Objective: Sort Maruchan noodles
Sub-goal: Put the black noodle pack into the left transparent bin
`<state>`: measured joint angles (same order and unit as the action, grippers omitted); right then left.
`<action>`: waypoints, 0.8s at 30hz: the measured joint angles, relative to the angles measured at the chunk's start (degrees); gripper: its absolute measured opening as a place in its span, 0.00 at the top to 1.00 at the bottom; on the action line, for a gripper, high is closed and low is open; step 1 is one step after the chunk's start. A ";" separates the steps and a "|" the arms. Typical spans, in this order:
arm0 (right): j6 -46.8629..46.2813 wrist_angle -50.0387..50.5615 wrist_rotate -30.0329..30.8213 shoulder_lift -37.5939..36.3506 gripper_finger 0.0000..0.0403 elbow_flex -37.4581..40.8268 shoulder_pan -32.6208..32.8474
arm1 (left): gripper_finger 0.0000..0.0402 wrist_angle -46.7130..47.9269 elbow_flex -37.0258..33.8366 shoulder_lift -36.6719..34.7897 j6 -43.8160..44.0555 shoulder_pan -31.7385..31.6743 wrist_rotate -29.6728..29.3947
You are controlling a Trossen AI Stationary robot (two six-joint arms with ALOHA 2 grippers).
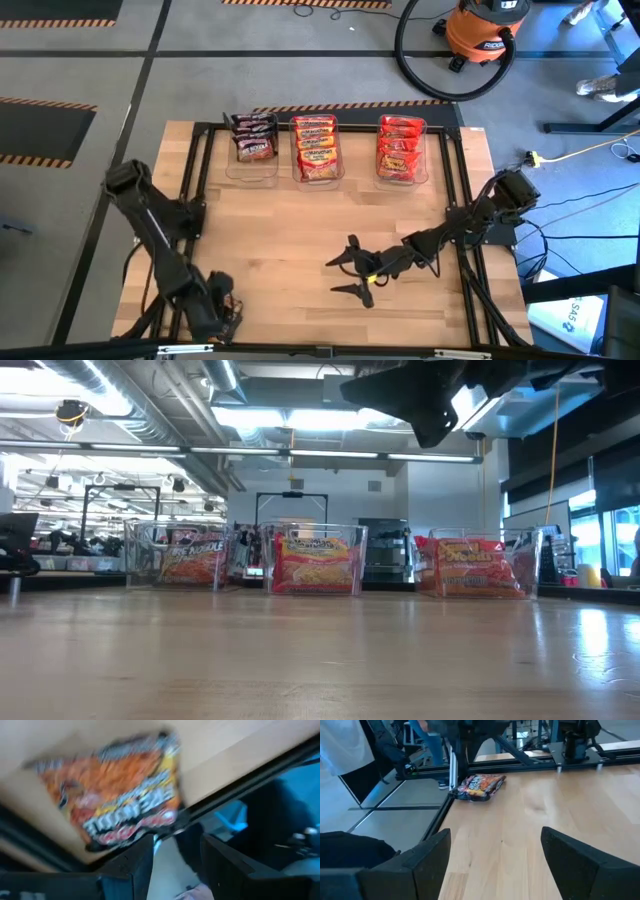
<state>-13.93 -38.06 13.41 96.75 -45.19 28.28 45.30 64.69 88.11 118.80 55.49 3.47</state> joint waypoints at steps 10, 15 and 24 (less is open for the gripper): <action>-1.03 -0.07 1.59 0.00 0.28 0.00 0.25 | 0.61 -0.59 -0.02 7.96 7.04 3.34 1.62; -1.02 -0.04 1.59 0.00 0.28 0.00 0.25 | 0.61 -0.54 -0.02 10.70 6.90 3.34 1.66; 0.30 -0.02 1.61 0.00 0.28 0.00 0.19 | 0.61 2.77 0.07 12.66 -12.58 1.70 -1.89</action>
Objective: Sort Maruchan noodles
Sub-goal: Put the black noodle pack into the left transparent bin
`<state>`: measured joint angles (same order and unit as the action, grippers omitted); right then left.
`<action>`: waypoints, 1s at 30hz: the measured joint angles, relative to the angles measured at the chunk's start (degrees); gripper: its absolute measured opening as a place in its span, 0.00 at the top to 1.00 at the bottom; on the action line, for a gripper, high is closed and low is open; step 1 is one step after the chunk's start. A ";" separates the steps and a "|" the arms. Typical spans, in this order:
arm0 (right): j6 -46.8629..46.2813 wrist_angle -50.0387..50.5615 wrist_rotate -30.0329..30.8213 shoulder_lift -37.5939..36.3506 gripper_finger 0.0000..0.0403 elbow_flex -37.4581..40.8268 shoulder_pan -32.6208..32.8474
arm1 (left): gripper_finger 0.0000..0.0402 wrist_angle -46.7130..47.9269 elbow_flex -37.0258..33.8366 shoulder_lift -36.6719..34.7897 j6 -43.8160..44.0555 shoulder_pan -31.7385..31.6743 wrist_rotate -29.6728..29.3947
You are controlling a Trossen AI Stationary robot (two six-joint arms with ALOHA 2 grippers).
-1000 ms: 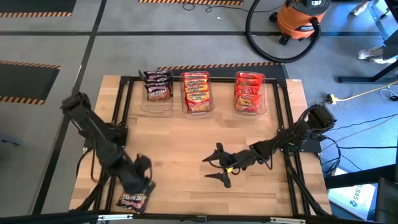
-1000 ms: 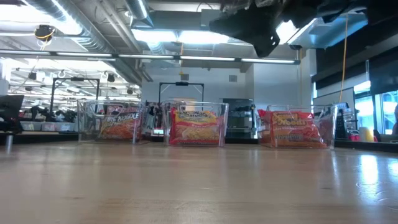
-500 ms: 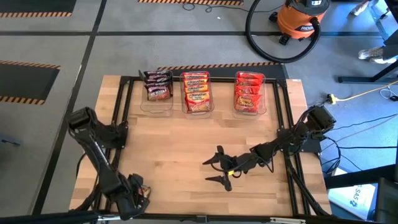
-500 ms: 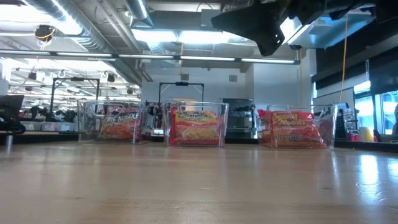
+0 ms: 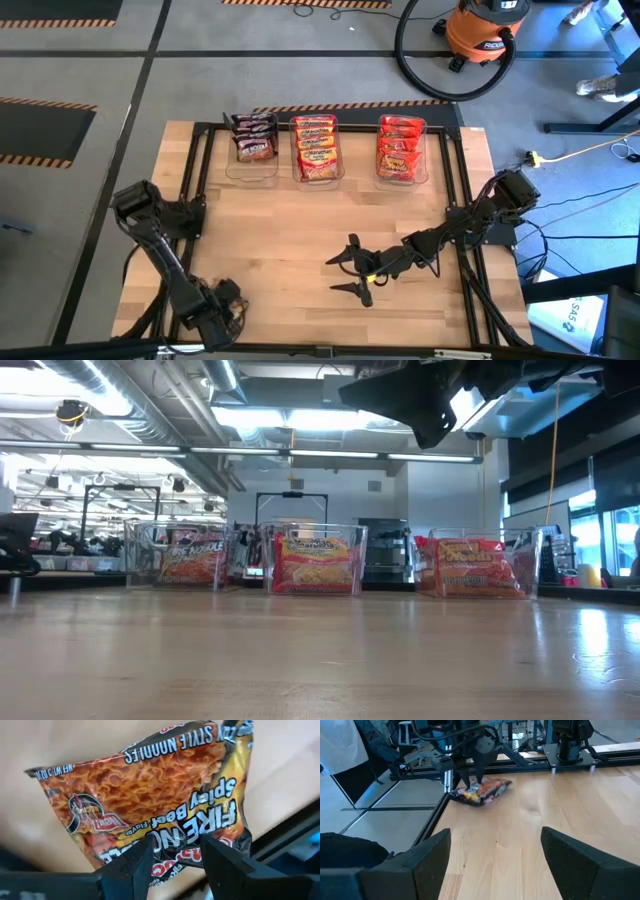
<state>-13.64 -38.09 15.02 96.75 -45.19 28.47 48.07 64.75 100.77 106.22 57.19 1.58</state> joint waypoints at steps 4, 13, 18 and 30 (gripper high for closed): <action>0.60 0.02 0.01 0.00 0.28 0.02 0.00 | 0.61 -0.08 -0.36 -0.02 -21.94 -1.97 -6.47; 1.61 0.61 0.47 -0.03 0.28 0.02 0.00 | 0.61 -6.38 -0.70 0.36 -74.99 -11.30 -19.04; 1.58 0.65 0.47 -0.04 0.28 0.02 0.00 | 0.61 -22.15 -0.55 3.73 -97.62 -20.39 -15.50; -3.76 5.52 -0.25 -1.42 0.28 0.03 0.04 | 0.61 -26.57 9.87 4.00 -103.78 -28.17 -17.40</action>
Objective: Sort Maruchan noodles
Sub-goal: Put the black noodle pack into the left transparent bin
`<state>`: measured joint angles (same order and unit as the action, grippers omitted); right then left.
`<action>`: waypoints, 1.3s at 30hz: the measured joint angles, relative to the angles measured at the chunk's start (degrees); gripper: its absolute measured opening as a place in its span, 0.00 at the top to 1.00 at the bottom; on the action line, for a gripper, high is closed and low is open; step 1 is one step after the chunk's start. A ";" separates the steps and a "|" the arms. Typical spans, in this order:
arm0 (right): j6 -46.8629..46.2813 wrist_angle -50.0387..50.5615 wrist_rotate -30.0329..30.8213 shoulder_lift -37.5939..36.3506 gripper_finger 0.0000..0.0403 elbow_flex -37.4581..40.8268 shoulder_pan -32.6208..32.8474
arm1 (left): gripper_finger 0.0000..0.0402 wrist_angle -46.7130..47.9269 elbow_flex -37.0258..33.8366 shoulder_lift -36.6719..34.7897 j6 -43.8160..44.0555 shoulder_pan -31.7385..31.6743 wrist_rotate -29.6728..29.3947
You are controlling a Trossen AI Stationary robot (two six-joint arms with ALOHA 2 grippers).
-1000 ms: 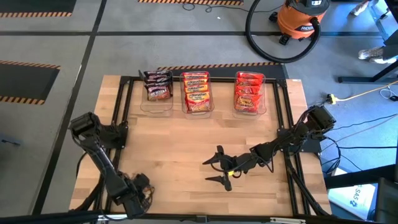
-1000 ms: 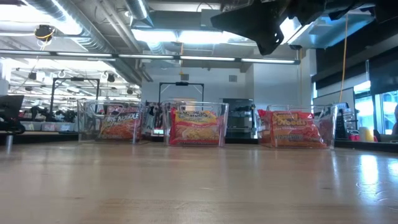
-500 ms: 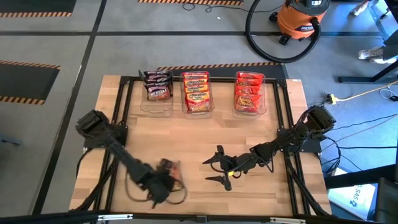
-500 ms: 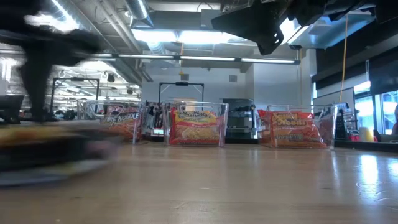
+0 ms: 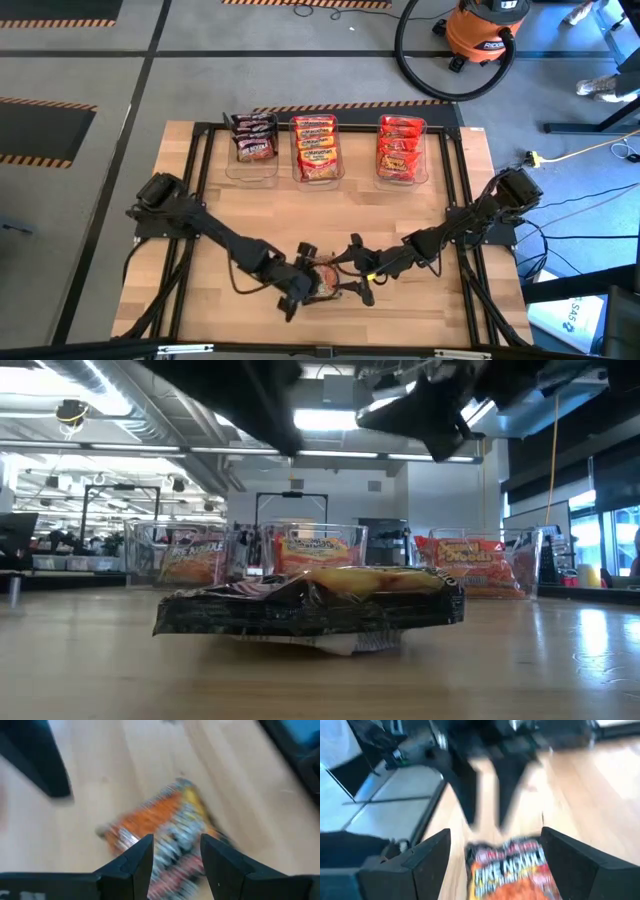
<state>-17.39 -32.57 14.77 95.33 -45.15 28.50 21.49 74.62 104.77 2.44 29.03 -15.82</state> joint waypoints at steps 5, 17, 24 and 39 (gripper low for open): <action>-5.10 9.69 3.88 -0.44 0.28 0.05 -0.42 | 0.61 5.08 1.58 -1.35 17.68 4.56 0.20; -9.46 9.03 7.97 9.29 0.28 -0.66 -7.01 | 0.61 -8.76 -2.33 7.65 37.86 12.14 -11.93; -7.95 11.97 2.07 10.57 0.28 -1.14 -5.44 | 0.61 -1.11 -2.35 11.00 46.85 10.43 -13.48; -15.34 16.85 -9.44 8.98 0.28 -4.28 0.80 | 0.61 20.84 -2.29 7.57 56.83 5.48 -26.33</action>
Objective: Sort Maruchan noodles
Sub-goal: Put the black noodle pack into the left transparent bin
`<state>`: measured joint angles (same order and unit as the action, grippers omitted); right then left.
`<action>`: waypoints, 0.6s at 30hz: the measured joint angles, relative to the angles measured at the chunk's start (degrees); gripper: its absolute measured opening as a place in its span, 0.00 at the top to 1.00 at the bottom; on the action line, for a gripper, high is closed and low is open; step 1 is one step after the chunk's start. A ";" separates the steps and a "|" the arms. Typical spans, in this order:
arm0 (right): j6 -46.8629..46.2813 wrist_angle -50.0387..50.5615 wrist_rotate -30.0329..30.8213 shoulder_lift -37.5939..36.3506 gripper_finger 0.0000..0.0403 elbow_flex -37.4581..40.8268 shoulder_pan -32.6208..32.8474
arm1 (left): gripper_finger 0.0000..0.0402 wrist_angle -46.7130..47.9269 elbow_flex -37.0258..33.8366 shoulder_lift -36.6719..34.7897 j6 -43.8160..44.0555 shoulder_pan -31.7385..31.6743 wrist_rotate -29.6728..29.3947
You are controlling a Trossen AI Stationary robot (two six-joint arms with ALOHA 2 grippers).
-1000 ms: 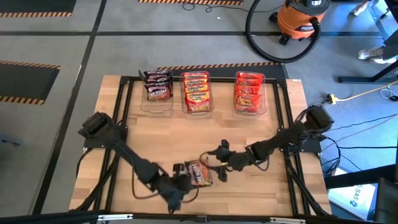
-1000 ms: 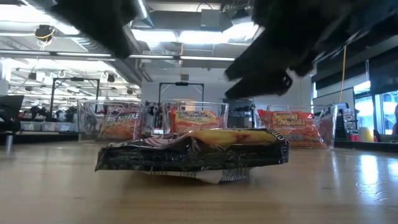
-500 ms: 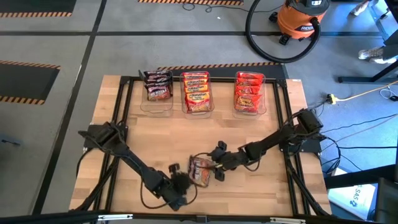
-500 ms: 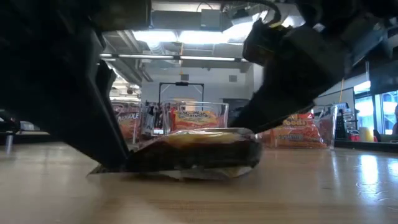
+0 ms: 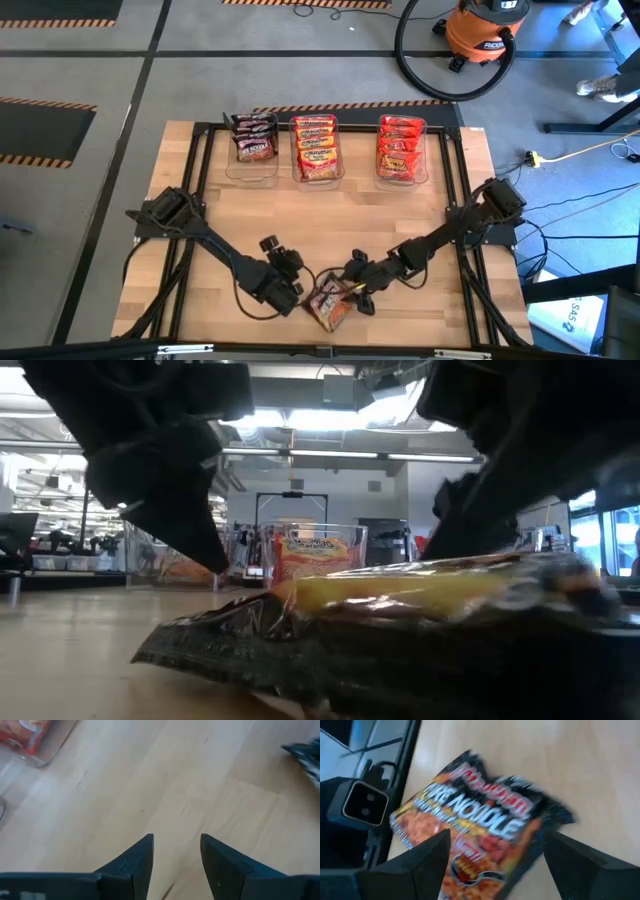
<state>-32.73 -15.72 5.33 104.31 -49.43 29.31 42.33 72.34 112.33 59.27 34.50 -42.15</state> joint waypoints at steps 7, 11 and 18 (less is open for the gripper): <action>-0.52 19.90 8.49 -4.43 0.28 -6.15 -1.73 | 0.61 -5.15 2.62 0.00 -4.74 1.84 5.16; -1.47 26.96 10.60 -4.72 0.28 -6.90 -1.58 | 0.61 -17.23 2.65 0.01 -11.83 5.21 8.20; -1.20 18.86 7.64 -3.17 0.28 -5.17 0.85 | 0.61 -26.77 2.71 0.22 -18.29 8.55 8.84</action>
<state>-33.93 3.14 12.97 101.13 -54.60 30.16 15.56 75.05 112.55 40.98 43.05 -33.32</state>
